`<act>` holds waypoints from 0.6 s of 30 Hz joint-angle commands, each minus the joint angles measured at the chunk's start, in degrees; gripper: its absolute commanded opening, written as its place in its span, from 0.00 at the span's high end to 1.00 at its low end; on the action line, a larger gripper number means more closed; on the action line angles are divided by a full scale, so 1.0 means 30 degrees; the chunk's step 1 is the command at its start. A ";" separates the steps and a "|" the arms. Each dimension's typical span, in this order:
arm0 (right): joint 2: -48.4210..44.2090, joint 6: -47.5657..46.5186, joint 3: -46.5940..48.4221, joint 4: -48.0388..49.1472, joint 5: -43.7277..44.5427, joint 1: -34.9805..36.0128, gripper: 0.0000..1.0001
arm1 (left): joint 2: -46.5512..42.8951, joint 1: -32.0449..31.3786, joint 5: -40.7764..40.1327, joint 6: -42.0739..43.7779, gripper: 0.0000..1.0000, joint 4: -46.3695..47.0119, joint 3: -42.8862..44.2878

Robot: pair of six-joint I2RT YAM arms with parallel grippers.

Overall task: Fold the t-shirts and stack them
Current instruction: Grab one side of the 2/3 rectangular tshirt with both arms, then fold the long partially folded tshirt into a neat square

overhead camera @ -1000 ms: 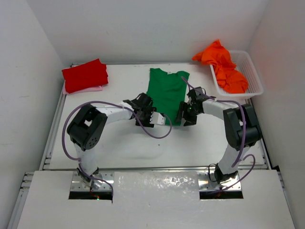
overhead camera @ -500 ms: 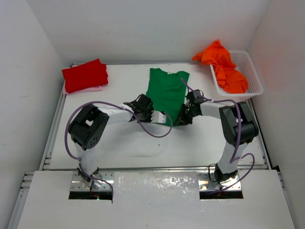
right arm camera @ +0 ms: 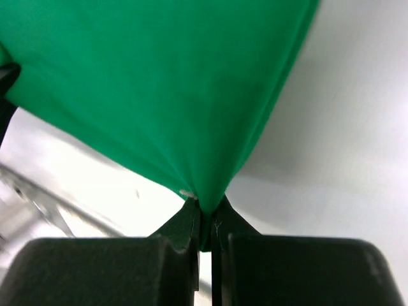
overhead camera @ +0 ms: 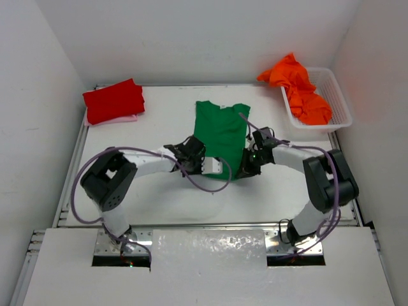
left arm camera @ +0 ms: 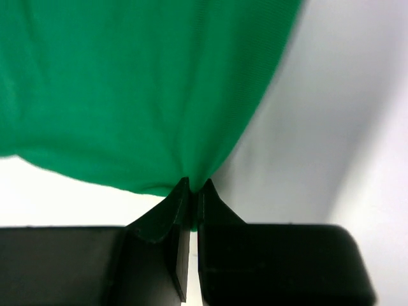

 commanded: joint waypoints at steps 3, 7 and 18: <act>-0.4037 -0.2312 -0.2267 -0.3531 -0.0074 0.1336 1.00 | -0.3913 -0.2333 -0.0972 -0.2241 1.00 -0.5131 -0.2320; -0.8627 -0.1991 -0.4260 -0.5958 0.0629 0.2709 1.00 | -0.6959 -0.4031 -0.0594 -0.3327 1.00 -0.8123 -0.3116; -1.1899 -0.0401 -0.1342 -1.0877 0.0714 0.5648 1.00 | -1.0014 -0.4509 0.3011 -0.4737 1.00 -1.5220 0.1450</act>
